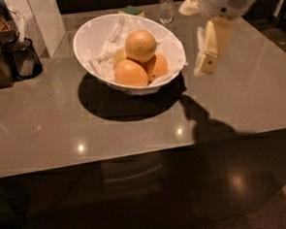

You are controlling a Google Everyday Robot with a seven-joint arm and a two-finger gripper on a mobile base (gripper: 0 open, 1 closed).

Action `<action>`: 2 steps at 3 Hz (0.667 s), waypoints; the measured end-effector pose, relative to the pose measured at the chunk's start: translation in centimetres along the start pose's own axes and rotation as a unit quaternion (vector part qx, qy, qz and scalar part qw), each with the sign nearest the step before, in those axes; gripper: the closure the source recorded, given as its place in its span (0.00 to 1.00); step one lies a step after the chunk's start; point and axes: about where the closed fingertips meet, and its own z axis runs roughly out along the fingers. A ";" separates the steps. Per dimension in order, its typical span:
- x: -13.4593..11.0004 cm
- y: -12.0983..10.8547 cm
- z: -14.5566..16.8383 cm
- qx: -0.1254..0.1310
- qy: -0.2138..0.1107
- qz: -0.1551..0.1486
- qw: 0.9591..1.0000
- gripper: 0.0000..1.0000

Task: Pick orange from white bowl

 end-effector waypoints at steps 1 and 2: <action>-5.3 -3.0 2.9 -0.031 -0.053 -0.045 0.997 0.00; -6.0 -3.8 2.8 -0.019 -0.061 -0.046 0.997 0.00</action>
Offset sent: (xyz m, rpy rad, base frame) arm 0.0279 0.0498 0.0014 0.0666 0.0164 0.1090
